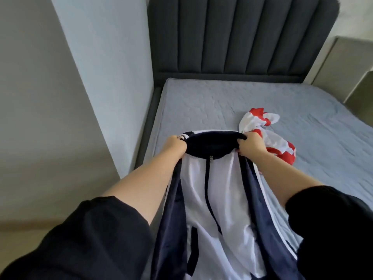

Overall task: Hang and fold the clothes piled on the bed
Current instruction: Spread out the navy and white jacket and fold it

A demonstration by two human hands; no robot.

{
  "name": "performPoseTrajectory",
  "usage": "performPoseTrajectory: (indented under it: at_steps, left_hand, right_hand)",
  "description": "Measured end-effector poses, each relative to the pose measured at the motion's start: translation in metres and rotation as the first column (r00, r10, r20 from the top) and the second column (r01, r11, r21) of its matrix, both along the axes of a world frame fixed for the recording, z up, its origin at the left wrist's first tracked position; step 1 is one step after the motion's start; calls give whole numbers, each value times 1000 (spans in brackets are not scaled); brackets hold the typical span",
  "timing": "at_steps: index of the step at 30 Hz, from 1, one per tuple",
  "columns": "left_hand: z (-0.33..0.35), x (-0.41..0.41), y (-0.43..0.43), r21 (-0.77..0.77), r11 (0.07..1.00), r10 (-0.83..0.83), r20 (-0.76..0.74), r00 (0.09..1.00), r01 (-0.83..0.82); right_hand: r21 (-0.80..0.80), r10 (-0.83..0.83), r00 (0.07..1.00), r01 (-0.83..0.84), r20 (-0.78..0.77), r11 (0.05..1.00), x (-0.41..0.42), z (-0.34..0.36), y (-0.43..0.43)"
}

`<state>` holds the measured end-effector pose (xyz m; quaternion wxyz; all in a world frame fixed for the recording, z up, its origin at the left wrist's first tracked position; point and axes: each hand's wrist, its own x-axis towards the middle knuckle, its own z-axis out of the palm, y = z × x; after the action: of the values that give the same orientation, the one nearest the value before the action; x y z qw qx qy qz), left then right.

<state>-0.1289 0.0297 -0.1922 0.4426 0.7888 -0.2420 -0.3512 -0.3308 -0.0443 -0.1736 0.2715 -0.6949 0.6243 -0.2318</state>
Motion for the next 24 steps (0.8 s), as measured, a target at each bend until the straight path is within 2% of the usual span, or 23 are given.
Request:
performPoseTrajectory:
  at_steps: [2,3,5,7,8,10,13,16,18,20,24]
  left_hand:
    - [9,3,-20,-67,994,-66,231,971,84]
    - [16,3,-30,-120,985,-88,272,958,125]
    - [29,2,-48,-253,935,-197,210,958,247]
    - [30,0,-53,-325,880,-316,143,938,346]
    - [23,-1,-50,-294,874,-354,159,922,387]
    - [-7,-2,-31,-133,897,-385,228,894,421]
    - [-78,-5,9,224,904,-420,296,858,365]
    - [-140,-6,59,509,825,-406,233,884,245]
    - [-164,-9,85,585,791,-430,320,844,181]
    - [-175,-7,100,575,808,-399,372,838,129]
    - [-182,11,117,545,828,-318,269,909,128]
  right_hand:
    - [-195,-3,999,-5,-37,981,11,10,-25]
    - [-257,2,1000,-5,-10,966,16,18,-37]
    - [-277,16,998,4,68,961,29,33,-55]
    - [-217,28,989,4,142,976,38,33,-59]
    - [-197,28,988,3,155,980,40,25,-56]
    - [-130,65,995,-54,80,990,41,-8,-37]
    - [145,275,959,-262,-72,954,44,-86,8]
    - [407,392,883,-268,-260,873,47,-164,67]
    - [467,425,840,-243,-338,850,49,-203,102]
    - [463,427,822,-231,-378,856,51,-225,123]
    - [444,408,801,-202,-439,873,55,-231,131]
